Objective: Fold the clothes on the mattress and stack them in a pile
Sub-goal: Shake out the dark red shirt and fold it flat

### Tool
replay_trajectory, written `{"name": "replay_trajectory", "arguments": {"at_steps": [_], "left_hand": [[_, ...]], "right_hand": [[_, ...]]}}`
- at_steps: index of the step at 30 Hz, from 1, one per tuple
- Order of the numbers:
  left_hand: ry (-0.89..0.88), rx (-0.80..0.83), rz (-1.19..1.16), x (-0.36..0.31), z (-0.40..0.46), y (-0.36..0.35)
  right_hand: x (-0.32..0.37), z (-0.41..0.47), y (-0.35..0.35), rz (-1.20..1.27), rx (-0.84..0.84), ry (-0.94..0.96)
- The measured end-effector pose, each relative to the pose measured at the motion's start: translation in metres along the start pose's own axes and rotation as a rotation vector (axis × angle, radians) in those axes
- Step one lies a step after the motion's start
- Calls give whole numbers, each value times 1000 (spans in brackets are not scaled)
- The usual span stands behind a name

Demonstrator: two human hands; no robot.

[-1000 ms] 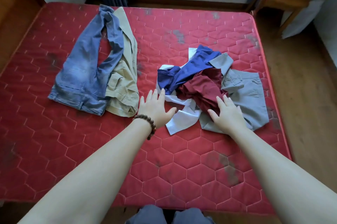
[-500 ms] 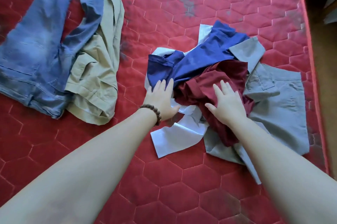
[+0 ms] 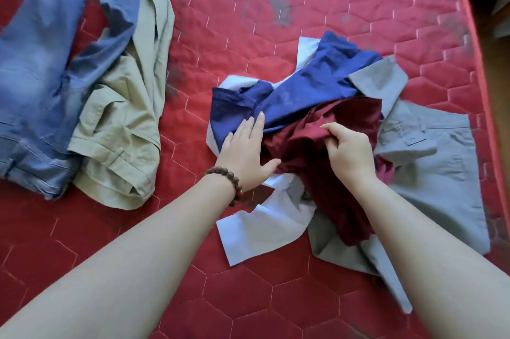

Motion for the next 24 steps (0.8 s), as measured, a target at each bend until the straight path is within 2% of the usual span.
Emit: {"name": "replay_trajectory", "arguments": {"at_steps": [5, 9, 12, 15, 18, 21, 24], "left_hand": [[-132, -106, -232, -53, -35, 63], [-191, -110, -430, -110, -84, 120], [-194, -233, -529, -147, -125, 171], [-189, -428, -534, -173, -167, 234], [-231, -522, -481, -192, -202, 298], [-272, -632, -529, -206, -237, 362], [-319, -661, -595, -218, -266, 421]], "right_hand": [[49, -17, 85, 107, -67, 95], [112, -42, 168, 115, -116, 192], [167, -64, 234, 156, -114, 264], [222, -86, 308, 162, -179, 342], [269, -106, 381, 174, -280, 415], [305, -123, 442, 209, -349, 446], [335, -139, 486, 223, -428, 479]]}}
Point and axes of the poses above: each hand's wrist, its own z-axis towards the middle knuckle, its own y-axis out of the back of the hand, x = y × z, the point moved 2 cm from there along z, towards the middle knuckle, and after that the axes turned 7 degrees about x, right-handed, at the moved point
